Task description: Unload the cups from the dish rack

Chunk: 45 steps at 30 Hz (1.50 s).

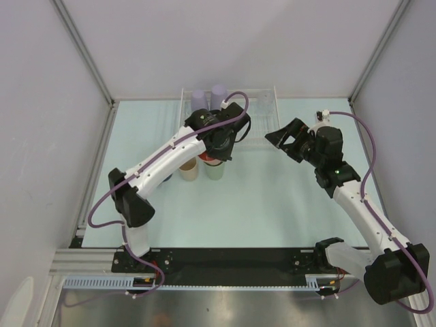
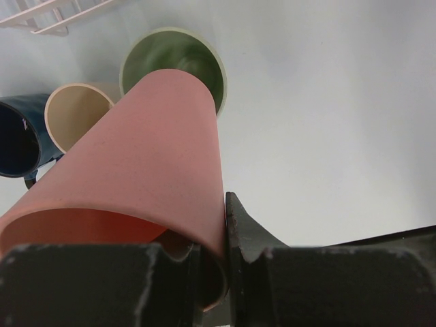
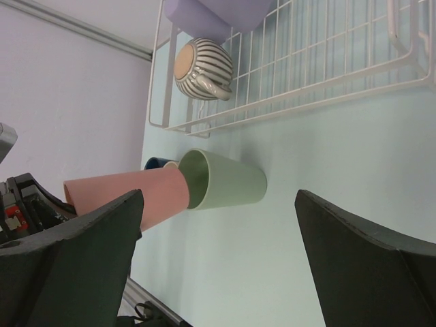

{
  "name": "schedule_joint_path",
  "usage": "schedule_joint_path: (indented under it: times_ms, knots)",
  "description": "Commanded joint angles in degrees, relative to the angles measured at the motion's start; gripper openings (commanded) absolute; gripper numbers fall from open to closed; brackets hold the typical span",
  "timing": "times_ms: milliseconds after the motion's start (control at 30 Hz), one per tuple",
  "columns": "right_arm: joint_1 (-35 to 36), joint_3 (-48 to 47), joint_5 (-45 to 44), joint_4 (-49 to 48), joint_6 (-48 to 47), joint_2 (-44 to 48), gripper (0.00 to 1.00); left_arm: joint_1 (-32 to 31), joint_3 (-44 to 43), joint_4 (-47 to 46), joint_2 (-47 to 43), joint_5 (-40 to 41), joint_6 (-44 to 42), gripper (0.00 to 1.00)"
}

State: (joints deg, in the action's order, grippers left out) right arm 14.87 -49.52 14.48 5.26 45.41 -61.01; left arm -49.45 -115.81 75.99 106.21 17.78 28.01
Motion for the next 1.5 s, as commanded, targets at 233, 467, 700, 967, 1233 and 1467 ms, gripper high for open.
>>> schedule_joint_path:
  times_ms: [233,467,700,967,1233,1467]
  knots:
    - [0.2,0.6,0.7,-1.8,-1.1,0.0,1.00,2.0,0.0,-2.8,1.7,0.2,-0.7,0.00]
    - [0.2,0.6,0.5,-1.7,-1.6,-0.2,1.00,3.9,-1.3,-3.3,3.1,0.0,-1.9,0.00]
    - [0.1,0.3,0.1,-1.7,-2.1,-1.4,1.00,4.8,-1.0,-3.8,4.2,-1.0,-2.1,0.00]
    - [0.1,-0.1,0.2,-2.2,-2.1,-2.5,1.00,5.2,-1.5,-4.6,5.2,-2.0,-2.3,0.00]
    - [-0.1,0.4,0.0,-2.3,-1.9,-2.4,1.00,5.2,-1.1,-4.6,4.8,-3.4,-2.3,0.00]
    - [-0.1,1.4,0.1,-3.0,-1.3,-2.2,1.00,5.2,1.2,-4.6,4.4,-3.1,-2.1,0.00]
